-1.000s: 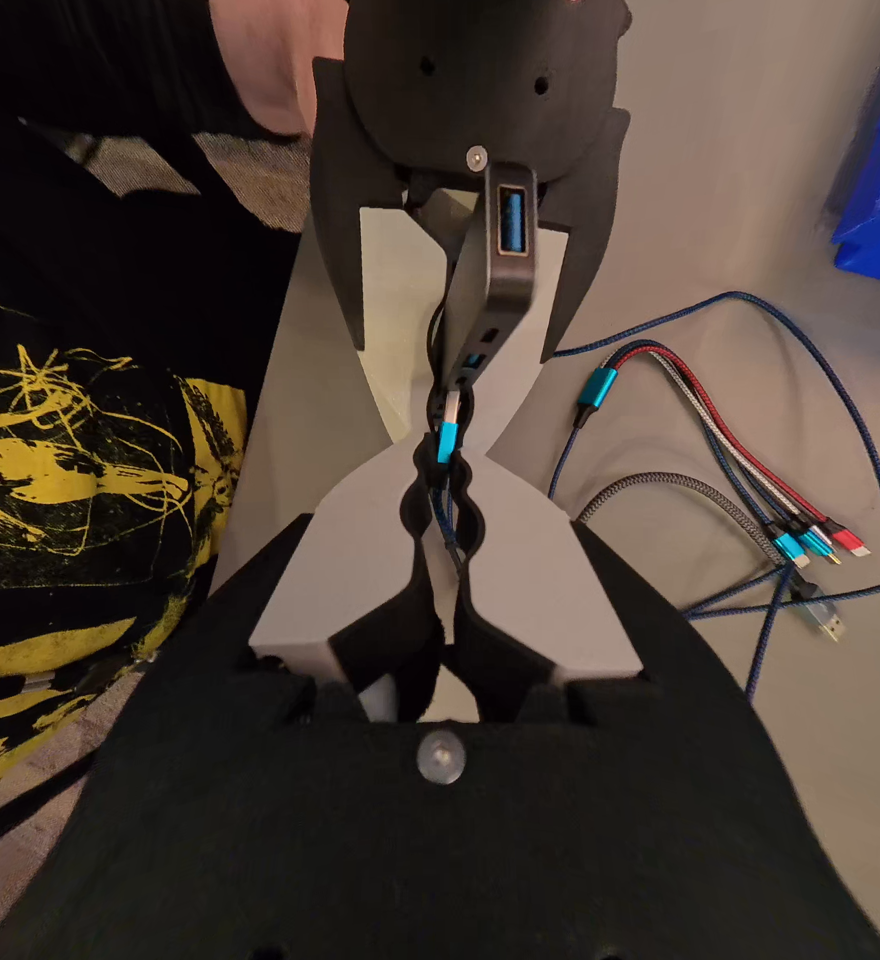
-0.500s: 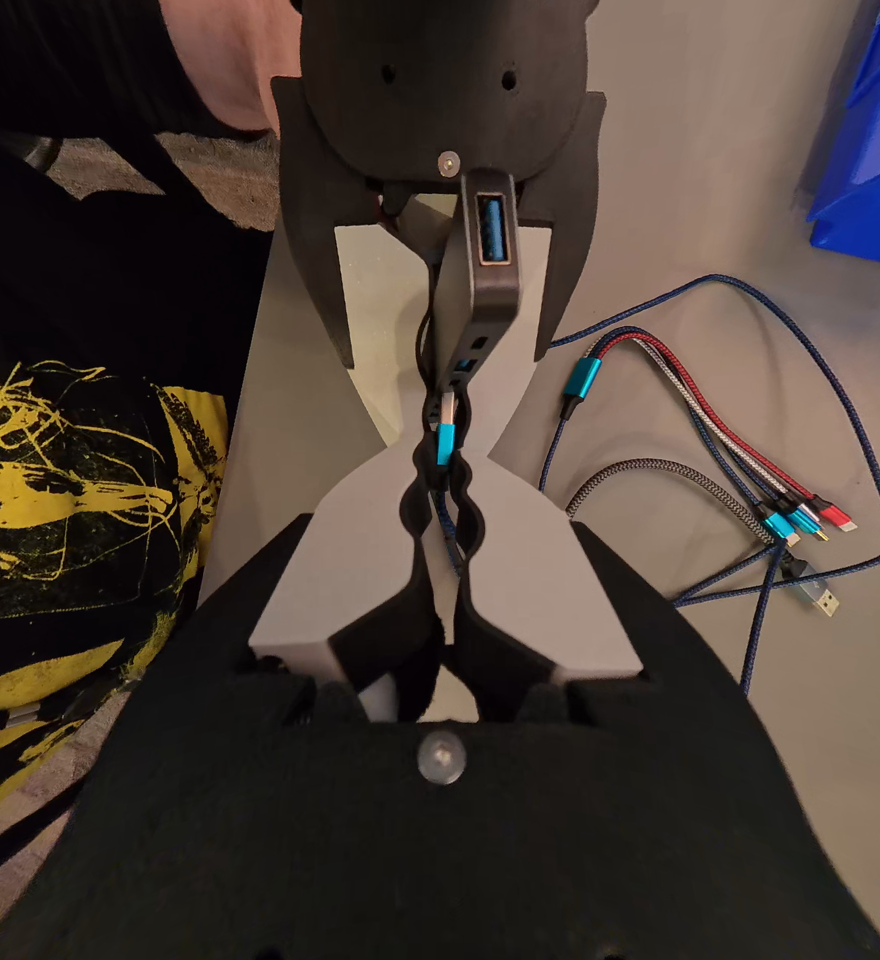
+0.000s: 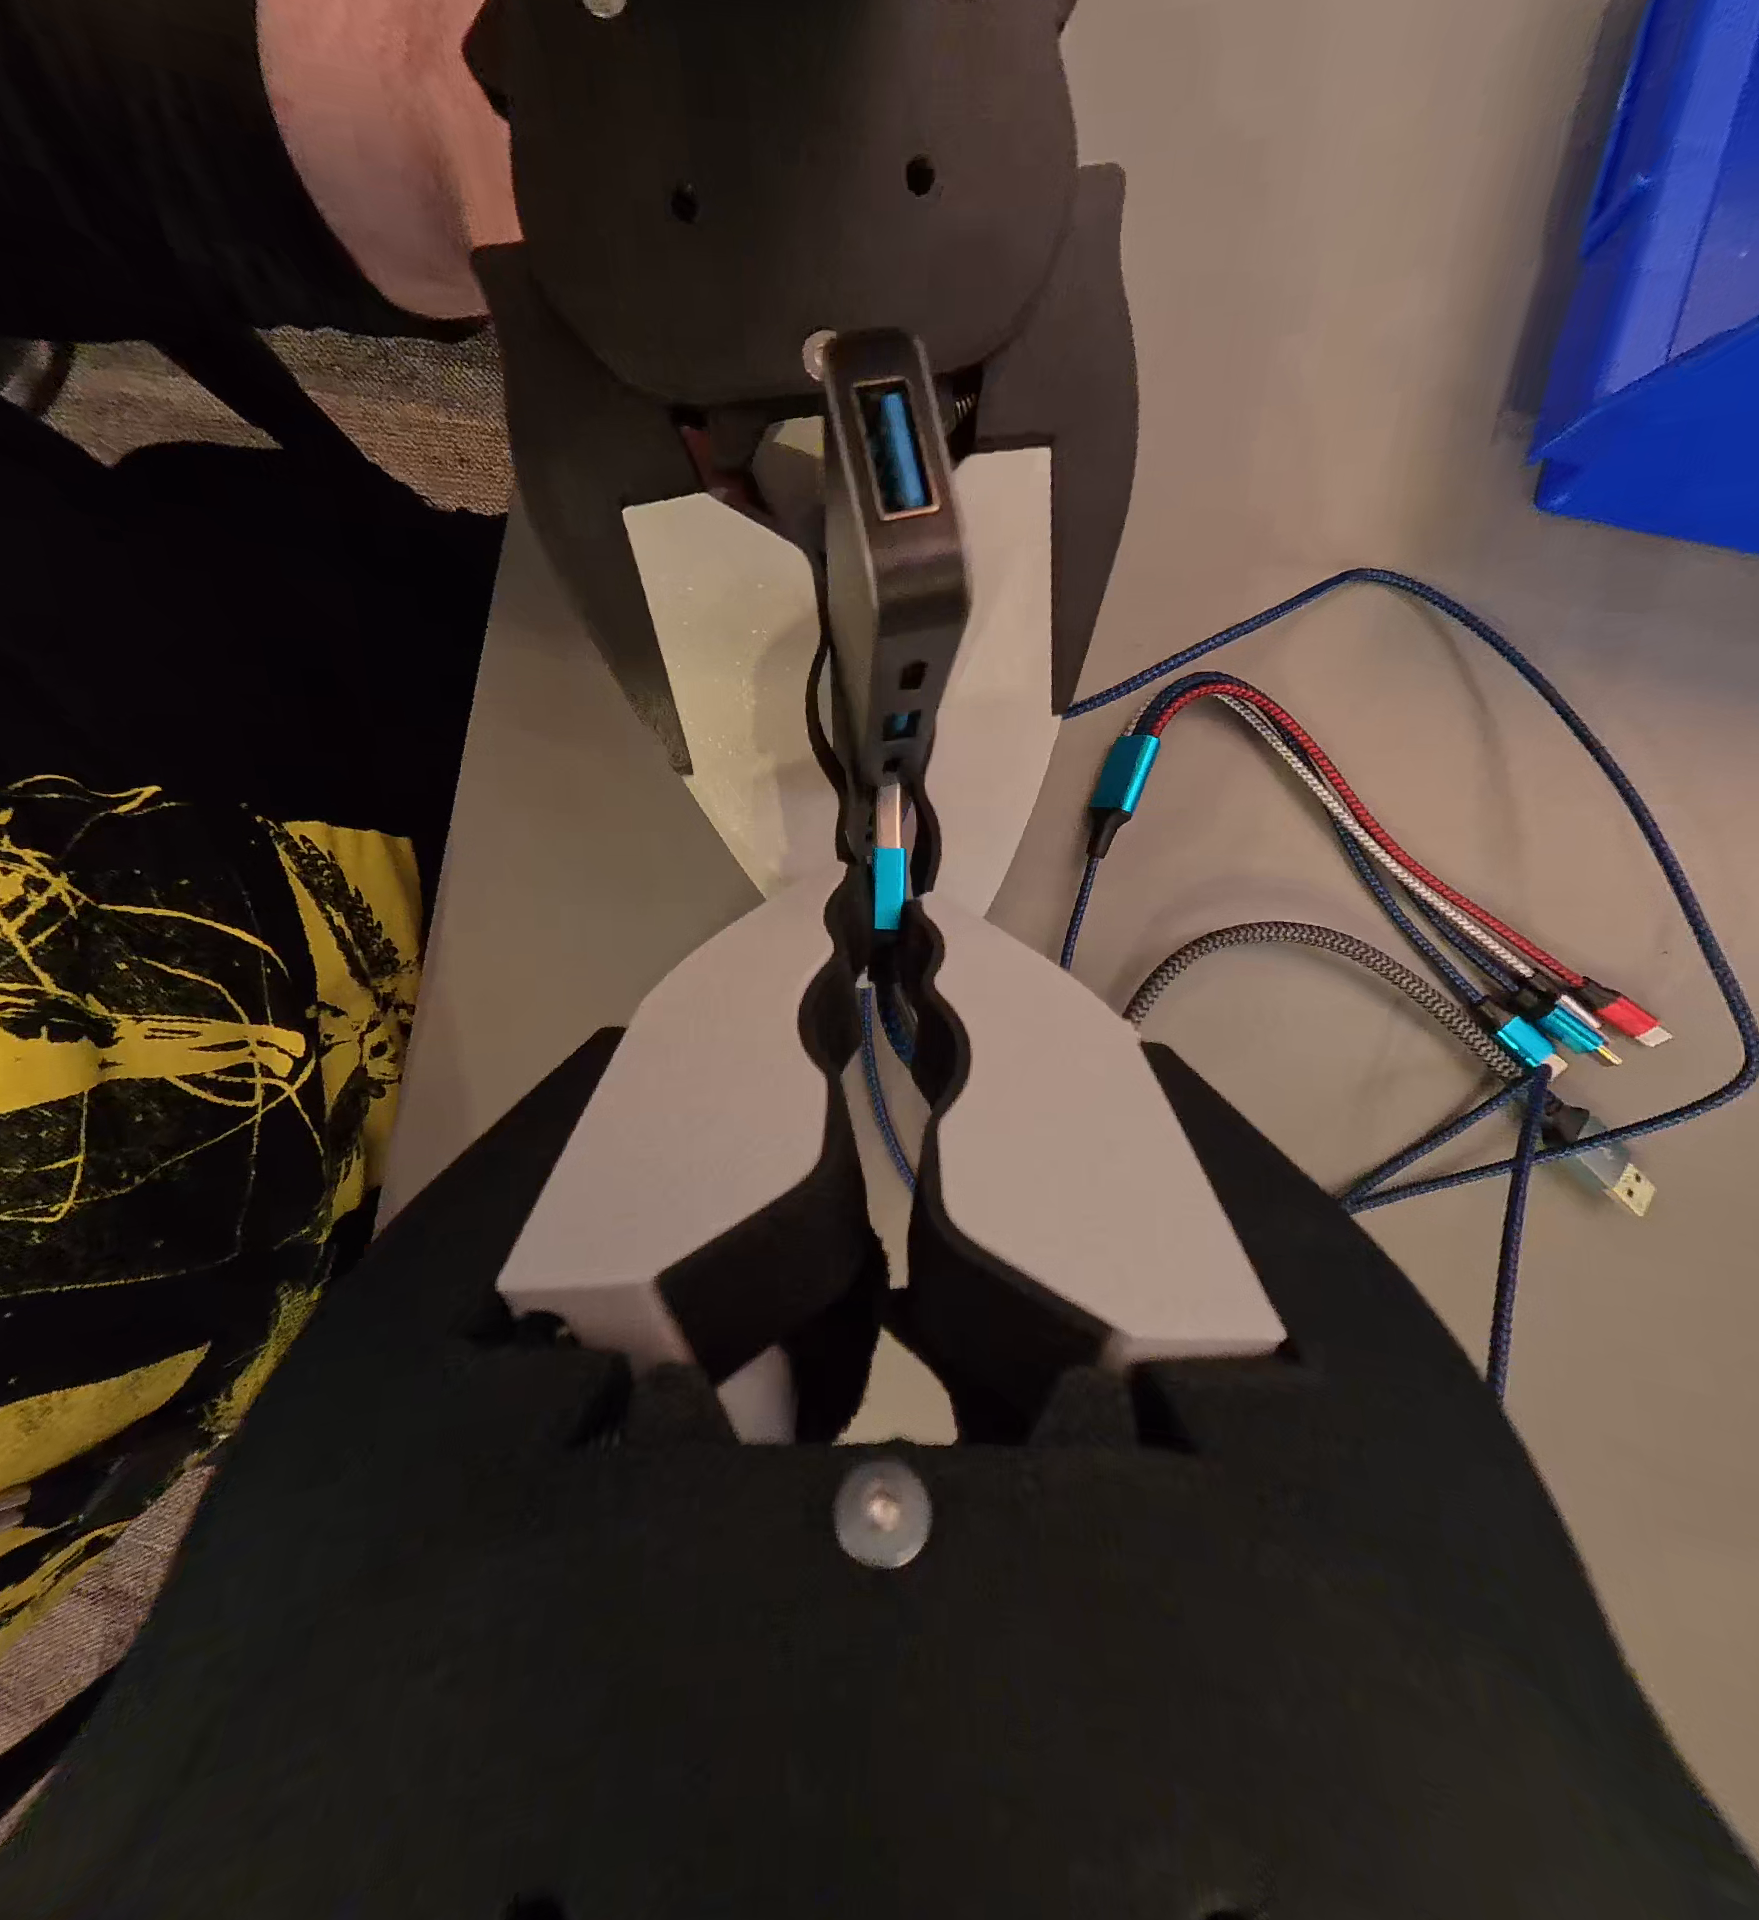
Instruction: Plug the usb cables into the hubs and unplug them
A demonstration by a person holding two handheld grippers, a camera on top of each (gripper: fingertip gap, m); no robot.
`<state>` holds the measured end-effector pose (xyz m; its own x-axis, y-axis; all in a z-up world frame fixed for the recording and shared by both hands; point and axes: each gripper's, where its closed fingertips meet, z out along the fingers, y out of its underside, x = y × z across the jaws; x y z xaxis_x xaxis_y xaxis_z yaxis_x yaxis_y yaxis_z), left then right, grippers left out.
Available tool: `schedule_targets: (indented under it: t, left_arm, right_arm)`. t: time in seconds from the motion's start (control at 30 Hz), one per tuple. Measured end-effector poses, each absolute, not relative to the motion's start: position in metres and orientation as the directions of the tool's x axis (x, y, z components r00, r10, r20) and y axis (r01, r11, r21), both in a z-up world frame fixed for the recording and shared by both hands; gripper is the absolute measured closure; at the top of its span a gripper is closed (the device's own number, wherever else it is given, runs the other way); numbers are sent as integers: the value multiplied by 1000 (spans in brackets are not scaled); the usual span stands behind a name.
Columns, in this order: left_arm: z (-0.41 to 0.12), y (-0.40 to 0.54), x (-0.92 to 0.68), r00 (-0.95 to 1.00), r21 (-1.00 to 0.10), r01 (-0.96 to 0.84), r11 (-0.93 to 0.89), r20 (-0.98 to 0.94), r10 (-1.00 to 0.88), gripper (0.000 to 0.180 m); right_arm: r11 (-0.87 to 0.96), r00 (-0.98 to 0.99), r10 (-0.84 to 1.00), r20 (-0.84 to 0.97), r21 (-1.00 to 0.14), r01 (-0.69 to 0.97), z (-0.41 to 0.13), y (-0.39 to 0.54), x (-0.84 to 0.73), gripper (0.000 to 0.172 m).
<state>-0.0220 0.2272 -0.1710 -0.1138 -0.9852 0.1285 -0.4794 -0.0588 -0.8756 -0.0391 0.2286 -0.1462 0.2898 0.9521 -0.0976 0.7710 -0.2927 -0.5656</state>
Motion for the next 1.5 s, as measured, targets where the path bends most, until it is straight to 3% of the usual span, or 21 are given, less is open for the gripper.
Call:
schedule_targets:
  t: [0.23, 0.53, 0.93, 1.13, 1.5]
  left_arm:
    - [-178, 229, -23, -100, -851, -525, 27, 30, -995, 170]
    - [-182, 225, -27, -129, -836, -548, 35, 42, -991, 170]
    - [-190, 221, -25, -142, -831, -555, 15, 77, -987, 171]
    - [-168, 222, -23, -163, -881, -460, -111, 207, -965, 170]
    - [-177, 219, -18, -157, -865, -491, -102, 203, -966, 171]
  right_arm:
    - [-242, 245, 967, -65, -525, 816, -152, 228, -38, 167]
    - [-177, 153, 984, -90, -564, 806, -154, 226, -43, 168]
    - [-138, 117, 990, -72, -561, 816, -161, 225, -43, 168]
    - [-194, 172, 980, -100, -685, 703, -142, 230, -45, 168]
    - [-185, 162, 982, -97, -653, 734, -150, 227, -39, 168]
